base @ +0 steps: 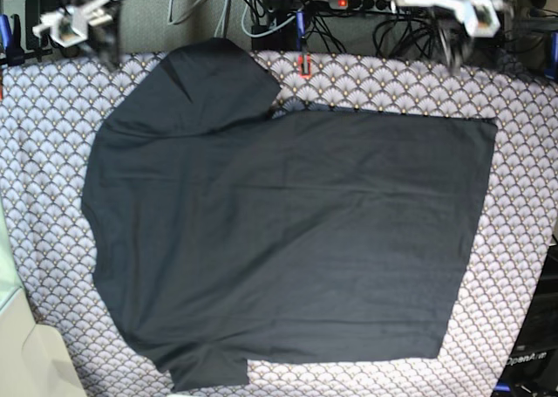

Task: Fold the T-shirt properly
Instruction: 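Move both grippers down to the shirt's shoulder corners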

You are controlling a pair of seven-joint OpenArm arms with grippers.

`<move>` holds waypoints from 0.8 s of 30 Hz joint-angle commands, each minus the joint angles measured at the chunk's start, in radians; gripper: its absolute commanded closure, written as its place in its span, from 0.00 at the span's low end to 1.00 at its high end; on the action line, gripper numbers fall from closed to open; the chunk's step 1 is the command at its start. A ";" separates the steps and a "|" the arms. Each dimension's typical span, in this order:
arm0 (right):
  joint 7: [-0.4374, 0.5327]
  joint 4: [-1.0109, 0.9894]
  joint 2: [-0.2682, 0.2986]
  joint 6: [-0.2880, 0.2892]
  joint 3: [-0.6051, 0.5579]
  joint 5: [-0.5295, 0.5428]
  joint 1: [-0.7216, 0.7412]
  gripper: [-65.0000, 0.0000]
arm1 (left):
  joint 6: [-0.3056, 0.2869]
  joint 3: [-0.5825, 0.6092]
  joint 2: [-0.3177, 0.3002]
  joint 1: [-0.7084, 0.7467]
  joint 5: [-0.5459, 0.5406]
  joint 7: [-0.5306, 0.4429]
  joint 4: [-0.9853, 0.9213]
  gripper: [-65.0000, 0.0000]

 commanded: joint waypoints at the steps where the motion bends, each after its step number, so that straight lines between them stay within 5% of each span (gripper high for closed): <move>1: -0.015 0.010 0.005 0.030 0.010 0.037 0.027 1.00 | 0.019 -0.037 -0.005 -0.016 -0.027 0.032 0.021 1.00; 7: -0.228 0.010 0.001 0.169 0.016 0.192 0.135 0.90 | 0.002 -0.176 -0.011 -0.177 -0.112 0.341 0.026 0.80; 12: -0.240 0.014 -0.007 0.329 0.003 0.194 0.144 0.79 | -0.151 -0.228 -0.003 -0.240 -0.112 0.428 0.026 0.73; 16: -0.260 0.011 -0.007 0.461 -0.004 0.194 0.147 0.72 | -0.194 -0.265 -0.003 -0.285 -0.113 0.491 0.026 0.73; 24: -0.464 0.008 -0.019 0.487 -0.006 0.194 0.257 0.72 | -0.198 -0.297 -0.006 -0.346 -0.109 0.586 0.016 0.73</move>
